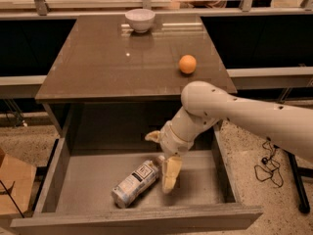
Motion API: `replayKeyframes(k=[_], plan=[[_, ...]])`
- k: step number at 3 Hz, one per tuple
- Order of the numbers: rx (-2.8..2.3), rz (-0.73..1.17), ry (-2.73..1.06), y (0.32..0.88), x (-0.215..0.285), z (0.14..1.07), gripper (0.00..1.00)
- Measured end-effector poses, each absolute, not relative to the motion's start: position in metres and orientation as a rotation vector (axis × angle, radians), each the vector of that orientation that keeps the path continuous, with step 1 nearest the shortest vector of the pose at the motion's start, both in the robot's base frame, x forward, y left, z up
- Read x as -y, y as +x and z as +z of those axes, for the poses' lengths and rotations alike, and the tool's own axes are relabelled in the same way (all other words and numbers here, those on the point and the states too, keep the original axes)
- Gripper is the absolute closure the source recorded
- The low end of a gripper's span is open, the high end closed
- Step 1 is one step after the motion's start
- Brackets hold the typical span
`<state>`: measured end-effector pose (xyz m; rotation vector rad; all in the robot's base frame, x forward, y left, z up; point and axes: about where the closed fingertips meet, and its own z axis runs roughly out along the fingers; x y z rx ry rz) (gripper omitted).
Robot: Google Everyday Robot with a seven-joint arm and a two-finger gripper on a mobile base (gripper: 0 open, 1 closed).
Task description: Pick blue plastic bottle from top drawer and place on counter
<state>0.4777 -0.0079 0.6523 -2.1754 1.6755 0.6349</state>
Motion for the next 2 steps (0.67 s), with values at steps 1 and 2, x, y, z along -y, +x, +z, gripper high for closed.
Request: replayKeyframes(k=[1,2], plan=[[-1.688,0.698,-2.187,0.462,0.011,0.626,0.00],[-1.707,0.771,-2.161,0.444,0.002,0.605,0.00]])
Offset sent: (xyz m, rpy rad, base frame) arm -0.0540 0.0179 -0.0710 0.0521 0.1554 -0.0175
